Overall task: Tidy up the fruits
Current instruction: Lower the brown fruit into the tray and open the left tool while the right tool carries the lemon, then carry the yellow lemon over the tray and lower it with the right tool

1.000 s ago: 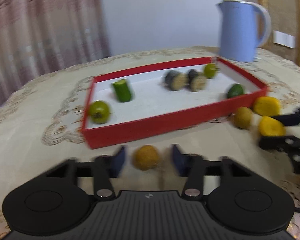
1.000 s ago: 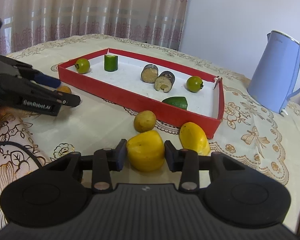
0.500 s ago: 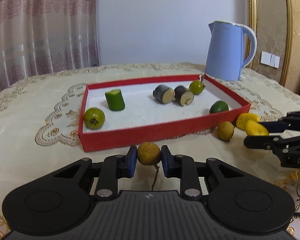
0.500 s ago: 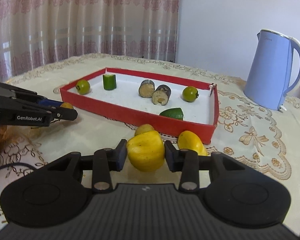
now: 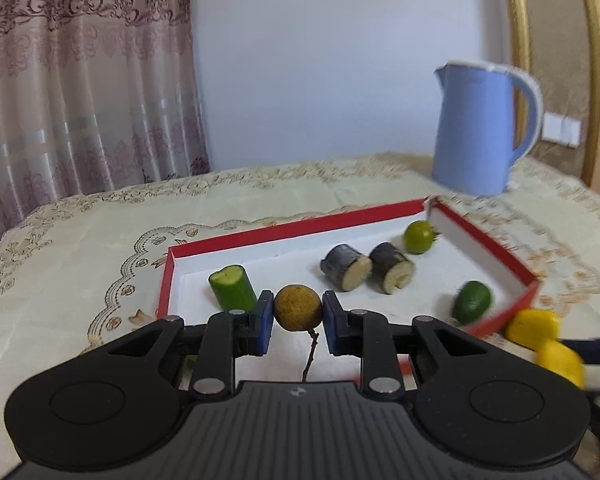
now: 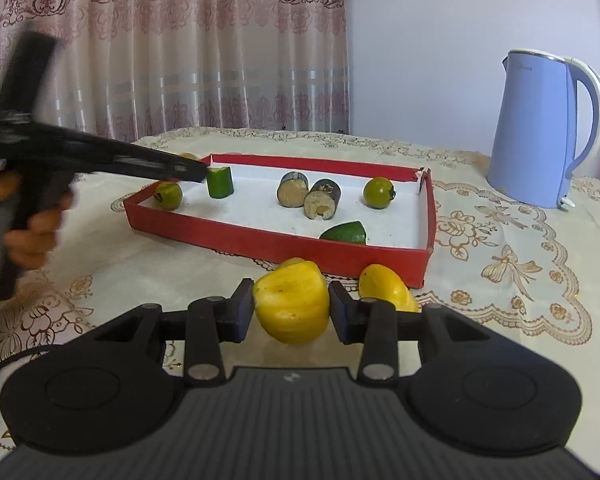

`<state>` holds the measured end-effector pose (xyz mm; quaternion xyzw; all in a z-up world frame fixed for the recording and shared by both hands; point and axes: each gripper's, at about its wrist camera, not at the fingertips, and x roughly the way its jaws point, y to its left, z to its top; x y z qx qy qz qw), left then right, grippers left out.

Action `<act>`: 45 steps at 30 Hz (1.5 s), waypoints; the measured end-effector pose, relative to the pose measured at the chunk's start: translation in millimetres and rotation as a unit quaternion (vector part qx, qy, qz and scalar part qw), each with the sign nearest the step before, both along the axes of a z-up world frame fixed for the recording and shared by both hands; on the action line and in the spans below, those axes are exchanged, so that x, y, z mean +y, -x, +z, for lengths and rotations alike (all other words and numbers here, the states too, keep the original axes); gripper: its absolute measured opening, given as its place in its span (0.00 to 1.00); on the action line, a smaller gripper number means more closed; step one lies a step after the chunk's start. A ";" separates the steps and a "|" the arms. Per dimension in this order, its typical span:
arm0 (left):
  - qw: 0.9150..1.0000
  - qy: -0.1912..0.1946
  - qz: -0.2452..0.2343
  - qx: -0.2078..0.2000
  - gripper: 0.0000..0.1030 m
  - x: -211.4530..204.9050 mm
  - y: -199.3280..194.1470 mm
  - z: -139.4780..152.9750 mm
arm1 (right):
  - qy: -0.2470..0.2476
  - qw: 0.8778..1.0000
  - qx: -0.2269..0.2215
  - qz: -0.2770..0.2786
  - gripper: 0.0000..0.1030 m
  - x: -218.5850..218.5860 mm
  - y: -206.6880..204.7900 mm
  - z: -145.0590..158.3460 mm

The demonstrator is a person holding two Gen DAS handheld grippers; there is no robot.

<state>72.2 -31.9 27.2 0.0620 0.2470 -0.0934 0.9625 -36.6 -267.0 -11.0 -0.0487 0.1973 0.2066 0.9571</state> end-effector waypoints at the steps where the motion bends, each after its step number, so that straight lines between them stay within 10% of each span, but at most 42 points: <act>1: 1.000 -0.006 0.006 0.005 0.24 -3.3 -8.1 -1.6 | -0.001 1.000 -0.001 0.001 0.36 0.3 0.9 0.5; 25: 0.996 -0.024 0.057 0.059 0.30 -8.8 -48.5 -20.0 | -0.005 1.000 -0.013 0.005 0.36 8.8 1.9 10.1; 29: 0.996 -0.015 0.073 0.049 0.83 -3.1 -23.0 -20.7 | -0.006 1.000 -0.016 0.004 0.36 8.4 0.3 11.0; 39: 0.995 -0.041 0.079 -0.049 0.93 -6.0 29.6 -16.5 | -0.008 1.000 -0.026 -0.004 0.36 10.9 -7.2 16.3; 45: 0.995 -0.014 0.088 -0.033 0.93 4.8 22.5 -21.5 | -0.004 0.999 -0.037 -0.015 0.36 14.7 -21.6 25.2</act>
